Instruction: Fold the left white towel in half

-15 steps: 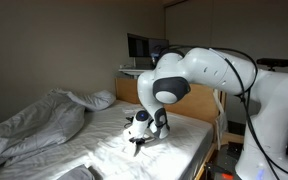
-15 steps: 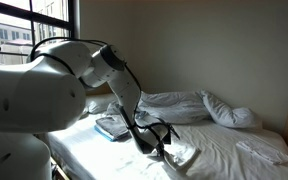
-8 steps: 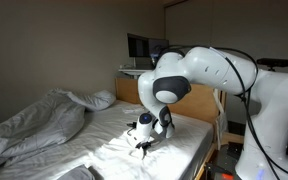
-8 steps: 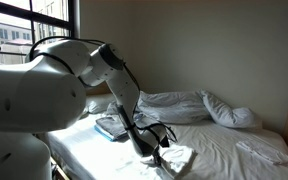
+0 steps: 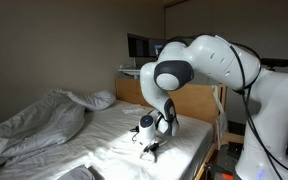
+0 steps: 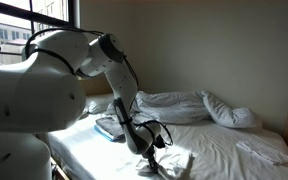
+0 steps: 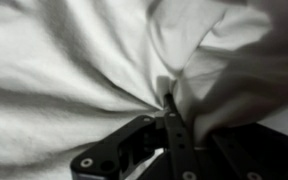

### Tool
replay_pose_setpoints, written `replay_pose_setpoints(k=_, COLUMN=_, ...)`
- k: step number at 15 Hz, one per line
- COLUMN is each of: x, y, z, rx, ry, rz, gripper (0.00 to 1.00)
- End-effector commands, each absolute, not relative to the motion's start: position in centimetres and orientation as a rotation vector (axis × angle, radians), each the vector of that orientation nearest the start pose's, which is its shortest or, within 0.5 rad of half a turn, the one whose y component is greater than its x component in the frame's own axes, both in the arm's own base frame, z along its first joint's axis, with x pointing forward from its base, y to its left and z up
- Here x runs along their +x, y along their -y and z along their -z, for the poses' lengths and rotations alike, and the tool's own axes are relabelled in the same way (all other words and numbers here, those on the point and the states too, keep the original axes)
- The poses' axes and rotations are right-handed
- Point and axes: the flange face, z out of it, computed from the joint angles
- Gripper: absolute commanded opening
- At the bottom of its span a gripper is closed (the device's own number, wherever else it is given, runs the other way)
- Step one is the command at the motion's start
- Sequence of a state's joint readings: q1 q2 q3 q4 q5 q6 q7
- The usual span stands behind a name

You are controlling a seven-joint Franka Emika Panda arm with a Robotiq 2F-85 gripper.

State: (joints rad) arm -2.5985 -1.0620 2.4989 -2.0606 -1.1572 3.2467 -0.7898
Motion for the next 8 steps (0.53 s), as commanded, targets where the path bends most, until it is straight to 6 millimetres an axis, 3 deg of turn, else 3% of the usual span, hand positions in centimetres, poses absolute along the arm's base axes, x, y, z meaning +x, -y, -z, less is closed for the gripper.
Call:
replay_pose_setpoints(k=1, x=44.2, y=1.1, z=1.9, rx=1.247, ry=-2.517, rz=0.440, gripper=0.09)
replay_pose_setpoints(k=8, x=41.0, y=1.0, z=2.0, rx=1.243, ry=-2.607, rz=0.479, gripper=0.09)
